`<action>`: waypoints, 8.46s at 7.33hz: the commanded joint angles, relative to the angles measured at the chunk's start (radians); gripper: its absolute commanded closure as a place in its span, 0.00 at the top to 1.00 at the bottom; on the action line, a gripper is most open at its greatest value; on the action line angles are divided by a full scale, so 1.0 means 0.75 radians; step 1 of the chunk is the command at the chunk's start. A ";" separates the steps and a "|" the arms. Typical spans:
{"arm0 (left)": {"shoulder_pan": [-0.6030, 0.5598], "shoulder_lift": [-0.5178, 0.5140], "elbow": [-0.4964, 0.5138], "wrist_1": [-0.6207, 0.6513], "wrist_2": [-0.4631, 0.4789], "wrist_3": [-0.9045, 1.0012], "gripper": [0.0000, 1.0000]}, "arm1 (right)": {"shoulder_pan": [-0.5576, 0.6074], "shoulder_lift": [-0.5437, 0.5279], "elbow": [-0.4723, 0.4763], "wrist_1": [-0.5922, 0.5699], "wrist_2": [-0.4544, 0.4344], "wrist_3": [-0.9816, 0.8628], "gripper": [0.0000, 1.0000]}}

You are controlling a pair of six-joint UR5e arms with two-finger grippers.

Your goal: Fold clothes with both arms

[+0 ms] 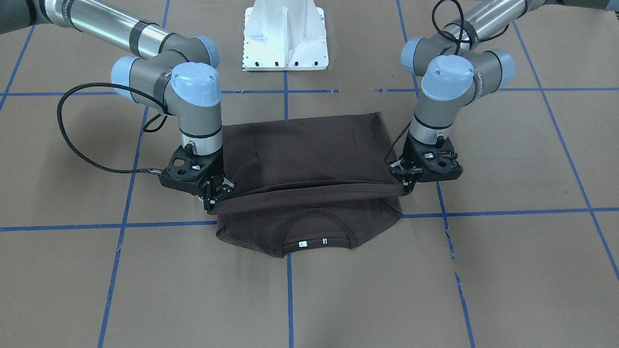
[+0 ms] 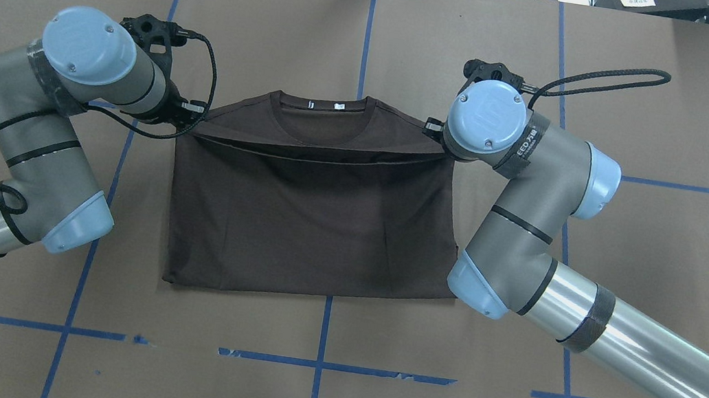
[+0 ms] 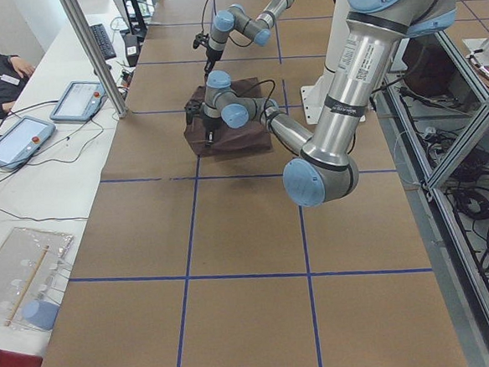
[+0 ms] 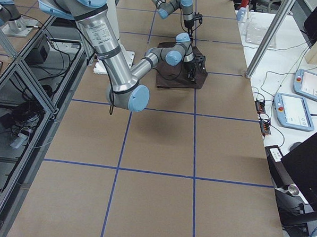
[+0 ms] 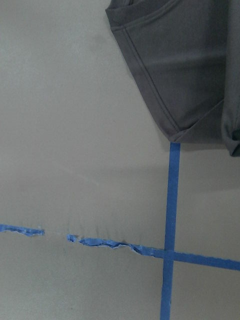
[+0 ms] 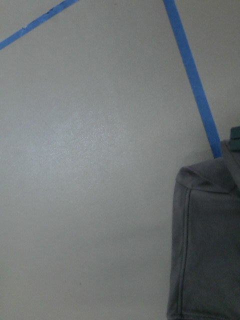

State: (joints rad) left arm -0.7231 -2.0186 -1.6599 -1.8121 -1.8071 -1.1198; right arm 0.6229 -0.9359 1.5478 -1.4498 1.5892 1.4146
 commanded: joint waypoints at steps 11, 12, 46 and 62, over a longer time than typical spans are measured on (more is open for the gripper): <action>-0.001 0.138 -0.209 -0.054 -0.043 0.207 1.00 | 0.084 -0.010 0.016 0.023 0.127 -0.342 1.00; 0.019 0.248 -0.322 -0.061 -0.059 0.196 1.00 | 0.084 -0.016 0.037 0.023 0.125 -0.340 1.00; -0.367 -0.093 0.520 -0.627 -0.133 0.589 1.00 | 0.023 0.308 -0.275 0.116 0.104 -0.001 0.77; -0.367 -0.070 0.514 -0.633 -0.131 0.589 1.00 | -0.162 0.512 -0.663 0.215 -0.129 0.075 0.55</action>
State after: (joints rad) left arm -0.9986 -2.0745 -1.2741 -2.2856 -1.9052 -0.6780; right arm 0.5029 -0.5516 1.0547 -1.2885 1.4965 1.4711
